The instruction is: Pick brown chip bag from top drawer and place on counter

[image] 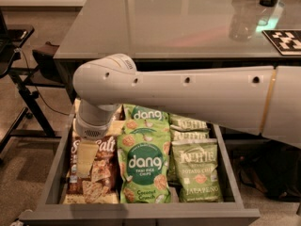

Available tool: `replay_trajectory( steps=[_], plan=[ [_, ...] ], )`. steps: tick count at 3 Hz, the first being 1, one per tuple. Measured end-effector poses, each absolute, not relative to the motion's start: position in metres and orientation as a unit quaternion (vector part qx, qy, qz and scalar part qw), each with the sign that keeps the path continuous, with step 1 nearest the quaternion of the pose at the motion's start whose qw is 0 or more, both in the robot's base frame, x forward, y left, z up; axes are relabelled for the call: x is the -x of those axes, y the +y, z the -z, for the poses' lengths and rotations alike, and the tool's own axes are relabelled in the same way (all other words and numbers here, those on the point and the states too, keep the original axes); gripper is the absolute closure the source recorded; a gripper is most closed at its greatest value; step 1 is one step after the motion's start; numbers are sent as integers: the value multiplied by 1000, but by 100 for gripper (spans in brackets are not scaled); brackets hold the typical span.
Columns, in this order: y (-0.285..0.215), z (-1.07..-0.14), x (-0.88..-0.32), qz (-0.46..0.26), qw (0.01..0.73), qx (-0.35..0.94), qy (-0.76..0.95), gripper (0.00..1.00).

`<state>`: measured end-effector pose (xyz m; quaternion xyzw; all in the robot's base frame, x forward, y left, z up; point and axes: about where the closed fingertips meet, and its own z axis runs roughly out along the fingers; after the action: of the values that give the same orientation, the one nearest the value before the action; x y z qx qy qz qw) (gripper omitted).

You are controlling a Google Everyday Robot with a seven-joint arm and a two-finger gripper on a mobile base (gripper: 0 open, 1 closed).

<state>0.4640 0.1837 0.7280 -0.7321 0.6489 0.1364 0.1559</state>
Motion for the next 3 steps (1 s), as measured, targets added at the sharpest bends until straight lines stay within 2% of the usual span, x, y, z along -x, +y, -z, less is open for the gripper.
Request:
replay_trajectory(
  steps=[1, 3],
  plan=[
    [197, -703, -468, -138, 133, 726, 661, 0],
    [187, -661, -490, -139, 104, 693, 700, 0]
  ],
)
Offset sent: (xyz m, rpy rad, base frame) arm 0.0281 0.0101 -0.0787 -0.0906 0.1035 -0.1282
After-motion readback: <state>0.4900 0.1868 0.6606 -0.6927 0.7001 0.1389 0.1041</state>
